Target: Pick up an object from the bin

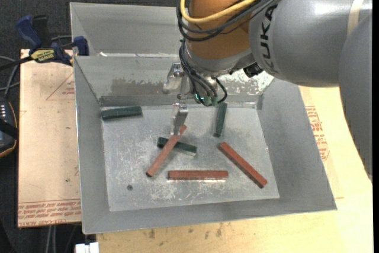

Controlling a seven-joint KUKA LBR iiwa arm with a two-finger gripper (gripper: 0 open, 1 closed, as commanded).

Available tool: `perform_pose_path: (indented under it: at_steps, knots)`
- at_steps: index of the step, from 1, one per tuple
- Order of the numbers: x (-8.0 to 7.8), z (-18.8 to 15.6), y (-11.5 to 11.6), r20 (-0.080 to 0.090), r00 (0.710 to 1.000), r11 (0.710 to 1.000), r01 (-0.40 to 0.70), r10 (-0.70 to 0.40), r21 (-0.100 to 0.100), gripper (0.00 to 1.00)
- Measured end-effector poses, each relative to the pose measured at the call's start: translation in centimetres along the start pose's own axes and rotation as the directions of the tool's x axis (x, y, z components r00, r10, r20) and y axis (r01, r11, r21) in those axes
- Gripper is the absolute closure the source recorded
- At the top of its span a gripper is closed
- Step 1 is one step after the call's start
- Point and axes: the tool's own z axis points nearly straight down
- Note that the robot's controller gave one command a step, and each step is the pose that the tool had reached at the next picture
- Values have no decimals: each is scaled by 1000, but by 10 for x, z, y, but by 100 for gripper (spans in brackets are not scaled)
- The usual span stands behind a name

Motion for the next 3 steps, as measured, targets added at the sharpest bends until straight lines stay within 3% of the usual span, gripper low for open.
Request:
perform_pose_path:
  at_steps: [1,2,3]
  knots:
    - [51,50,-35,5,1000,1000,11,-11,-1,0]
    - [40,85,-39,-4,1000,1000,31,-31,1,0]
    - [18,148,-69,19,996,996,91,-91,-2,100]
